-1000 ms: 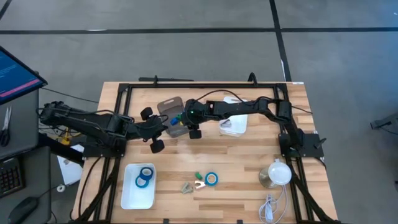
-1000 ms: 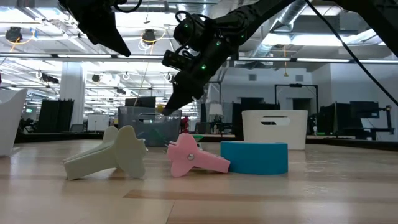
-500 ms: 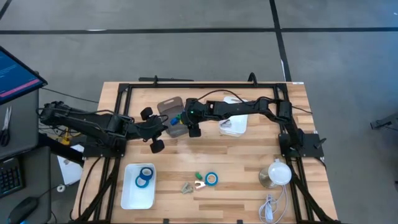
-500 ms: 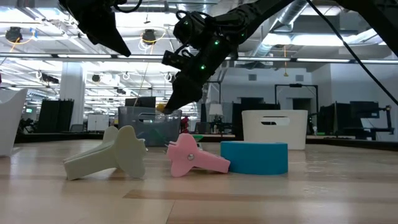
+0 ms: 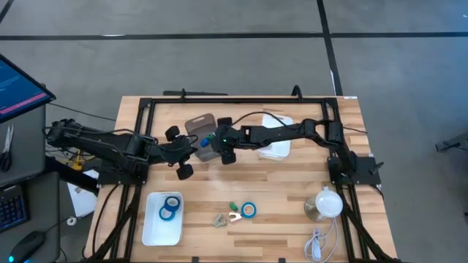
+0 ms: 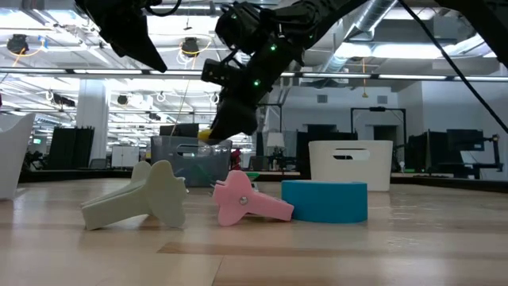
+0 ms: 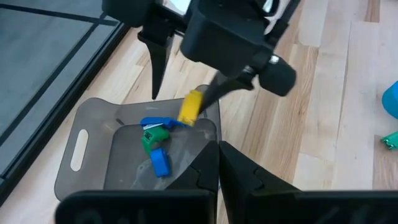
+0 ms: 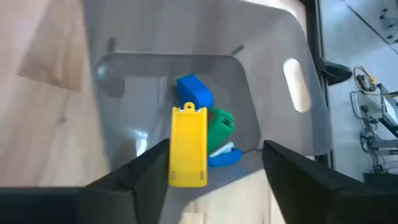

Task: Pick and place Stapler, Stapler remover, tape
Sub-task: Put the yellow stapler into the black bin, then put the light blue tape into the bottom white bin

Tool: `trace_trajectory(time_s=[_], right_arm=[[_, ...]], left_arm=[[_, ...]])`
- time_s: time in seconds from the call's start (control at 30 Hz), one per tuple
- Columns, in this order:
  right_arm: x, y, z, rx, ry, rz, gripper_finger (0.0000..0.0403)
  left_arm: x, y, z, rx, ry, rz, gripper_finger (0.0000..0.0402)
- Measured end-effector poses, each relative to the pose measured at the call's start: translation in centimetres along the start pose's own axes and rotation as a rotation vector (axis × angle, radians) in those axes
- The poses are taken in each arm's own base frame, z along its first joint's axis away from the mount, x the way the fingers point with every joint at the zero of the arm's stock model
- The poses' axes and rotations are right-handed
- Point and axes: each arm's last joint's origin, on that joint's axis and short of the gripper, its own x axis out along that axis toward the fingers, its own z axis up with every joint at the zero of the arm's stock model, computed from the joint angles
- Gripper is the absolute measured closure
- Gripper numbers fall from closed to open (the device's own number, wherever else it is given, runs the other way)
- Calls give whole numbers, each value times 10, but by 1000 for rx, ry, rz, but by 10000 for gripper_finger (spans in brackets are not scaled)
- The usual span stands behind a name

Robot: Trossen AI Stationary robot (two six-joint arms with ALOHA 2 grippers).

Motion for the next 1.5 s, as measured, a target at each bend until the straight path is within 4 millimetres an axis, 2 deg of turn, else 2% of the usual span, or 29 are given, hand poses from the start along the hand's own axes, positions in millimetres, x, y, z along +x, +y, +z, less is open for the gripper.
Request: trace_trajectory(time_s=[0.1, 0.27, 0.53, 0.73, 0.8, 0.9, 1.03, 1.23, 1.37, 1.5], right_arm=[[0, 1, 2, 61, -47, 63, 131], [1, -7, 6, 260, -163, 162, 128], [-4, -46, 15, 608, -259, 181, 147], [-3, -65, 3, 830, -236, 493, 149], [-1, -69, -3, 861, -219, 542, 150], [0, -71, -4, 818, -225, 481, 150], [-2, -62, 3, 679, -244, 403, 150], [-8, -34, 17, 419, -248, 410, 159], [-17, -8, 20, 301, -165, 457, 202], [-21, 5, 11, 207, -19, 466, 285]], left_arm=[[0, 0, 0, 0, 0, 0, 400], [0, 0, 0, -3, 0, 0, 400], [0, 0, 0, -3, 0, 0, 400], [0, 0, 0, -3, 0, 0, 400], [0, 0, 0, -3, 0, 0, 400], [0, 0, 0, -4, 0, 0, 400], [0, 0, 0, -4, 0, 0, 400], [0, 0, 0, -3, 0, 0, 400], [0, 0, 0, -3, 1, 0, 400], [0, 1, -2, 7, 17, 5, 400]])
